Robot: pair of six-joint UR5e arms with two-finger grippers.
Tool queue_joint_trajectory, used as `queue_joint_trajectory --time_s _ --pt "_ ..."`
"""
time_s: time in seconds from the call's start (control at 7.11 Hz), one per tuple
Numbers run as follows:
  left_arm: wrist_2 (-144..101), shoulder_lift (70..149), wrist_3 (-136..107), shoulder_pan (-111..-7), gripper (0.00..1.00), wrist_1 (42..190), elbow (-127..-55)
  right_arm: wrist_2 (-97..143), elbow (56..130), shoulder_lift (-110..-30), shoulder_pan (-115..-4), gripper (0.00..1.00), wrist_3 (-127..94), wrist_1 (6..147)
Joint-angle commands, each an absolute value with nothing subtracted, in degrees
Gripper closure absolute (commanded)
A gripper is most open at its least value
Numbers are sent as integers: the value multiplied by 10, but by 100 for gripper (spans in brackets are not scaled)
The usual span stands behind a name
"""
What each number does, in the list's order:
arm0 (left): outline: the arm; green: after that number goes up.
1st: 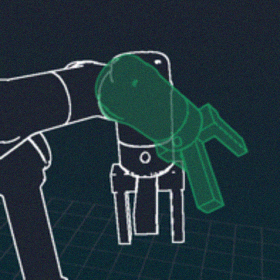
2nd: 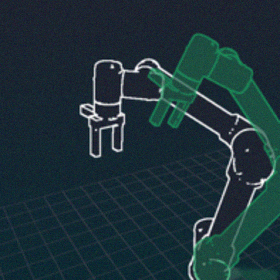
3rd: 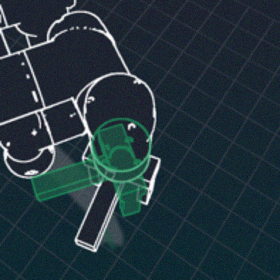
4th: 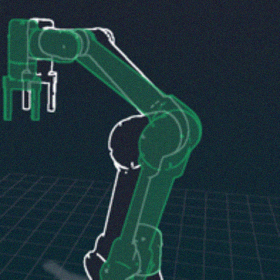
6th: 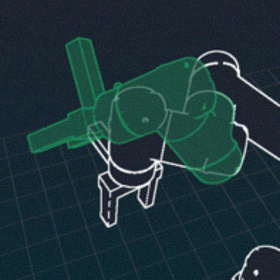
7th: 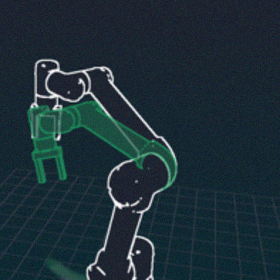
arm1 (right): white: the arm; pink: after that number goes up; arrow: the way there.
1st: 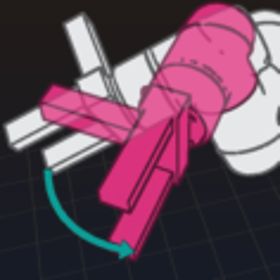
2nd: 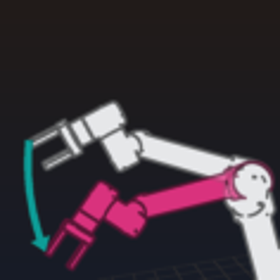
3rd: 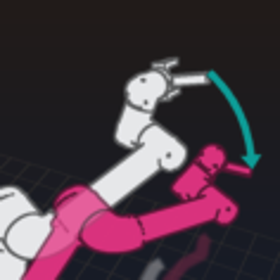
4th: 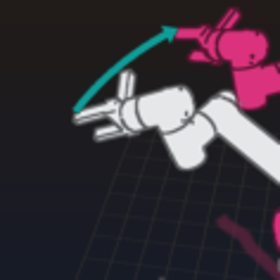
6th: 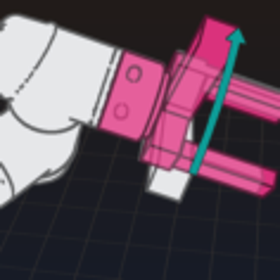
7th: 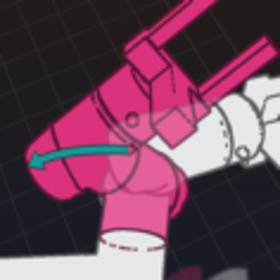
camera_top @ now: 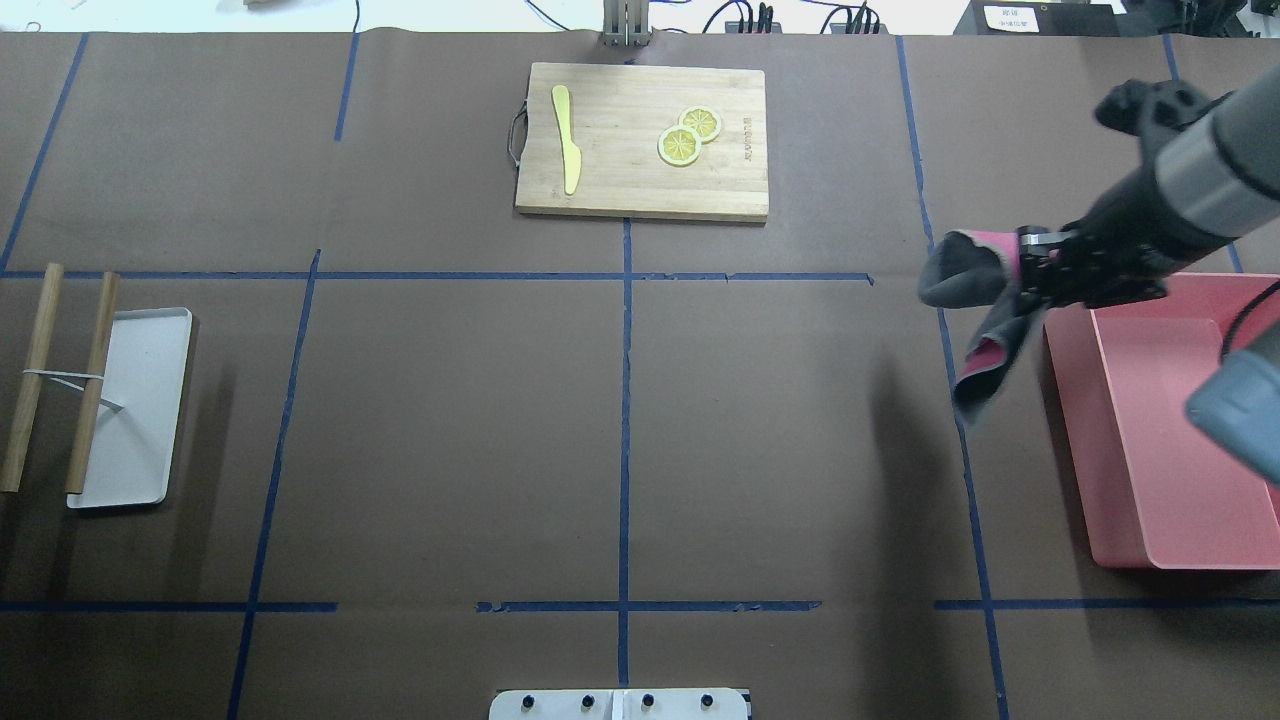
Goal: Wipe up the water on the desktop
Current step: 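Carry the cloth into the pink bin and open the right gripper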
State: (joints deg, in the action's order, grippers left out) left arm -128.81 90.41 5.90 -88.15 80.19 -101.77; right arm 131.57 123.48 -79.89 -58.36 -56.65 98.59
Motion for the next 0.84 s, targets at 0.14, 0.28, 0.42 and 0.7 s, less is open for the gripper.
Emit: queue_joint_trajectory --time_s 0.14,0.28,0.42,0.7 --pt "-1332 910 61 -881 0 810 -943 1317 1289 -959 -719 99 -282 1027" --pt "-1334 910 56 -881 0 834 -928 1322 1287 -1007 -755 99 -192 1028" --pt "-1334 910 55 -881 0 837 -927 1322 1277 -1028 -758 98 -153 1027" --pt "-1334 910 55 -881 0 837 -927 1322 1257 -1041 -757 89 -153 1022"
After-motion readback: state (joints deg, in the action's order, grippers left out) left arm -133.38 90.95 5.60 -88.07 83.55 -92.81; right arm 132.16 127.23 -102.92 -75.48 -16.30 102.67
